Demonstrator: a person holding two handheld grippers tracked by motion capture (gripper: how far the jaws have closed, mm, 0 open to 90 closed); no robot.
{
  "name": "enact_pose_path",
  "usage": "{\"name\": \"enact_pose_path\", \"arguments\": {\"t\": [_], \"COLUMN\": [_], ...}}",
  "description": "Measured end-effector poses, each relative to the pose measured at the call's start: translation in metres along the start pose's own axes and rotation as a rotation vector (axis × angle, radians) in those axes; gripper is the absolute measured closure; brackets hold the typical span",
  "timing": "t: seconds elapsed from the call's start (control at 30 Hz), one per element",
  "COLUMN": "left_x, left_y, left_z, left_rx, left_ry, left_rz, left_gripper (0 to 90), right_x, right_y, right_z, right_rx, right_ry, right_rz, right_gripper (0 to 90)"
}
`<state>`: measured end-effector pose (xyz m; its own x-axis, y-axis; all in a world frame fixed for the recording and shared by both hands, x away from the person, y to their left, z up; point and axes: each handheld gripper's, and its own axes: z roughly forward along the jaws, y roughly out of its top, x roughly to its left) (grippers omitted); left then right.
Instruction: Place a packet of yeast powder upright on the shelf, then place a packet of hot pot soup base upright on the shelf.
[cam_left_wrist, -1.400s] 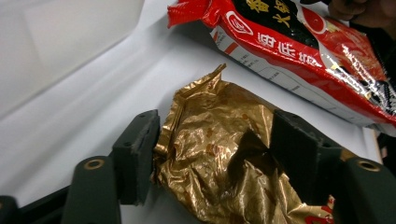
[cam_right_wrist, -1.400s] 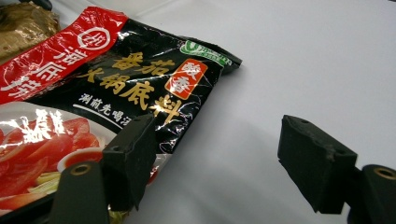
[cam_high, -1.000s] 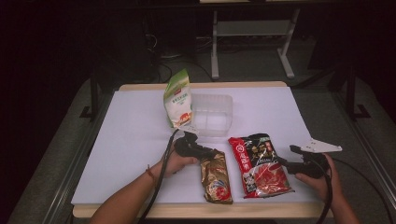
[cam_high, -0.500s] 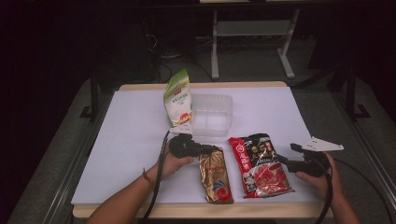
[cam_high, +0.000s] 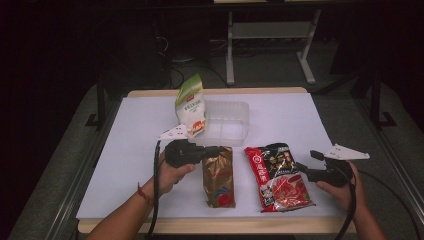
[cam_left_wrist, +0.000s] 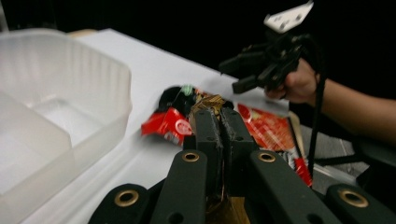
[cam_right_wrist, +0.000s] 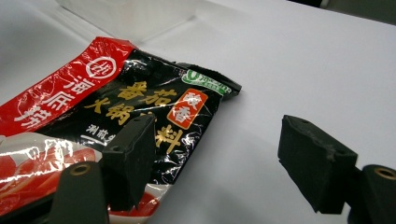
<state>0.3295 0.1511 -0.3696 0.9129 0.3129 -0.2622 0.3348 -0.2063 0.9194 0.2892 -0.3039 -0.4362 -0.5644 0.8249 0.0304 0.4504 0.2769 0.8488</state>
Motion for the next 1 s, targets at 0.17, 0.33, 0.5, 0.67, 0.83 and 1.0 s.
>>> {"name": "enact_pose_path", "arguments": {"t": [0.17,0.33,0.5,0.67,0.83,1.0], "left_x": [-0.001,-0.001,0.000,0.003,0.006,0.007], "left_y": [0.004,0.008,0.011,0.013,0.014,0.015], "left_z": [-0.009,-0.017,-0.024,-0.031,-0.037,-0.041], "left_rx": [-0.035,-0.063,-0.095,-0.116,-0.132,-0.155], "left_ry": [0.006,0.015,0.030,0.055,0.082,0.094], "left_rz": [0.005,0.006,-0.005,-0.018,-0.024,-0.030], "left_gripper": [87.3,87.4,87.4,87.4,87.4,87.4], "right_x": [0.000,0.000,0.000,0.000,0.000,0.000], "right_y": [0.001,0.001,0.001,0.001,0.001,0.001], "right_z": [0.000,0.002,0.003,0.002,0.002,0.001], "right_rx": [-0.003,-0.001,0.001,0.000,0.000,-0.004], "right_ry": [-0.003,-0.002,-0.003,-0.007,-0.006,-0.007], "right_rz": [0.005,0.006,0.004,0.006,0.005,0.008], "right_gripper": [26.9,26.9,26.9,26.9,26.8,26.9]}}
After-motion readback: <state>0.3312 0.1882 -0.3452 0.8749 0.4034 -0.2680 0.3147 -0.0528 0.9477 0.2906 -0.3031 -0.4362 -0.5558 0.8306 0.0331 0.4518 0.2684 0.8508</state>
